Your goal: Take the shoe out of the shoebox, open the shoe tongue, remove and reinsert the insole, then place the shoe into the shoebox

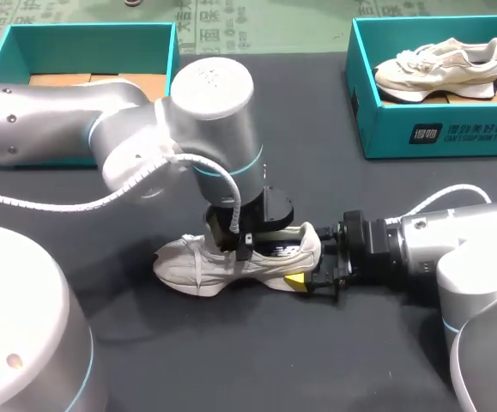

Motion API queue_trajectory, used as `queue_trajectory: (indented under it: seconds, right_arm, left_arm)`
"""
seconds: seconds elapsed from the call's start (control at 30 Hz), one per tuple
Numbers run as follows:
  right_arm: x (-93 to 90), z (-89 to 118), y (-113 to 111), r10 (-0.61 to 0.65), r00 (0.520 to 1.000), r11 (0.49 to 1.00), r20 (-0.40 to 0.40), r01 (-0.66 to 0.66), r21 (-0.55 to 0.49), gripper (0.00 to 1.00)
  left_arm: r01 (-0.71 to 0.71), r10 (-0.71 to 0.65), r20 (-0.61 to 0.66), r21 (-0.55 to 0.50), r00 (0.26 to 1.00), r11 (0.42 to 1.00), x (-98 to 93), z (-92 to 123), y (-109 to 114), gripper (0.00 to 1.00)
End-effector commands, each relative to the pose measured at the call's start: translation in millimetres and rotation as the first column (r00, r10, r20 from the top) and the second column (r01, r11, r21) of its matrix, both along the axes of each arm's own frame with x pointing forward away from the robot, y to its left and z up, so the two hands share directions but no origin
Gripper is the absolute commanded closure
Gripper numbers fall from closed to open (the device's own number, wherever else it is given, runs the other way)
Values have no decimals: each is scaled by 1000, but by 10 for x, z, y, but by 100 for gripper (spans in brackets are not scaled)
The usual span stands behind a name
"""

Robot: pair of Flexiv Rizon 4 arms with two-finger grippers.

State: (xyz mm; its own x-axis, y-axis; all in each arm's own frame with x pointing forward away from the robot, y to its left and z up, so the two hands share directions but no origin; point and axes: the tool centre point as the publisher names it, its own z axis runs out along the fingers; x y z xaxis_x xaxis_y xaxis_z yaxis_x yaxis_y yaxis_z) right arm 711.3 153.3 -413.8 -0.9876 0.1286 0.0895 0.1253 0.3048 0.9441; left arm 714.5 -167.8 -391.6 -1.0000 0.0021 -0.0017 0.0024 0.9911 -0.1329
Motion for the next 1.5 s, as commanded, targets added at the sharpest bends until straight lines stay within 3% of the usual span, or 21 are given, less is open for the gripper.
queue_trajectory:
  seconds: [0.03,0.47,1.23,1.5]
  right_arm:
    - [-19,-25,23,0,1000,1000,0,0,-5,100]
    - [-19,-25,23,0,1000,1000,0,0,-5,100]
    - [-19,-25,23,0,1000,1000,0,0,-5,100]
    - [-19,-25,23,0,1000,1000,0,0,-5,100]
  left_arm:
    - [7,-9,-17,-76,1000,997,5,71,63,100]
    - [-60,50,-61,-190,997,980,-18,238,200,100]
    - [-125,129,-13,-358,992,925,-25,513,295,100]
    - [-96,120,48,-353,992,931,21,643,56,100]
